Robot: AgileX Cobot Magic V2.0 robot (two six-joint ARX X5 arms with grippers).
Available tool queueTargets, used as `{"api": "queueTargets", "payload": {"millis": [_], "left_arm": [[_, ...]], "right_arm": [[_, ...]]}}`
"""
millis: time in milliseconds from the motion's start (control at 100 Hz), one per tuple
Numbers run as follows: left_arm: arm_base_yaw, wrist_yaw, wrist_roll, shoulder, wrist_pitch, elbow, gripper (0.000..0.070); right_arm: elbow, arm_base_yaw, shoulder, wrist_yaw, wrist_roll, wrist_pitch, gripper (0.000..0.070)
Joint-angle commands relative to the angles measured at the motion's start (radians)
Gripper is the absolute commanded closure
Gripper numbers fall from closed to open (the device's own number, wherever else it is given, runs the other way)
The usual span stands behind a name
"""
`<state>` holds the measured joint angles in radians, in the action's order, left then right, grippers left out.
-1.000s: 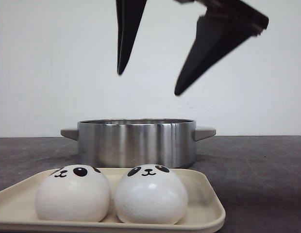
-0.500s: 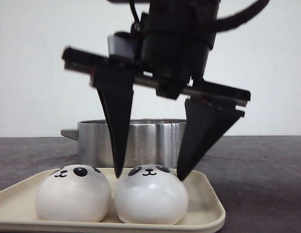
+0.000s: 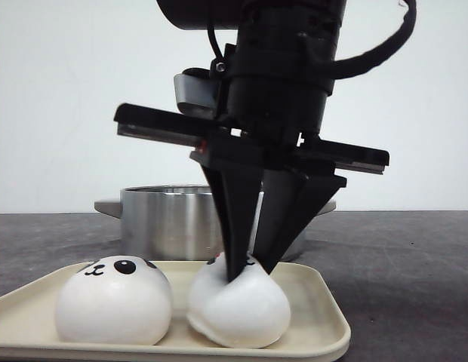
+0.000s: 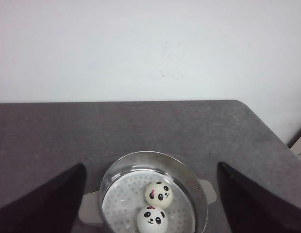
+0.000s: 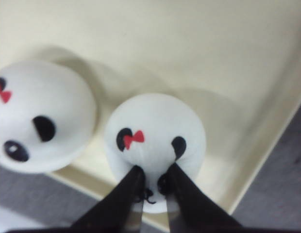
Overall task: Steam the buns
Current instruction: 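Lower the right gripper onto the nearer bun beside the tray edge and grasp, then lift the bun with the right gripper into the pot and release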
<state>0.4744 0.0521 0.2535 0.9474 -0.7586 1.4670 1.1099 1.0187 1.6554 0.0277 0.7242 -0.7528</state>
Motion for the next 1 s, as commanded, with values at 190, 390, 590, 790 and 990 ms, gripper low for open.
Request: {"api": "queueTargets", "payload": {"millis": [190, 390, 590, 790, 990], "left_arm": [[0.006, -0.004, -0.002, 0.006, 0.01, 0.017, 0.0186], [0.006, -0.004, -0.002, 0.008, 0.022, 0.017, 0.0186], [0.006, -0.003, -0.003, 0.021, 0.022, 0.017, 0.0186], [0.006, -0.004, -0.003, 0.037, 0.018, 0.017, 0.0186], [0.006, -0.003, -0.003, 0.048, 0.01, 0.017, 0.0186]], "right_arm": [[0.139, 0.001, -0.108, 0.036, -0.069, 0.008, 0.0699], [0.438, -0.022, -0.159, 0.173, -0.229, -0.014, 0.0699], [0.575, -0.159, -0.093, 0.147, -0.321, -0.035, 0.0699], [0.574, -0.277, 0.054, 0.065, -0.362, -0.086, 0.0699], [0.574, -0.317, 0.202, 0.051, -0.372, -0.096, 0.0699]]}}
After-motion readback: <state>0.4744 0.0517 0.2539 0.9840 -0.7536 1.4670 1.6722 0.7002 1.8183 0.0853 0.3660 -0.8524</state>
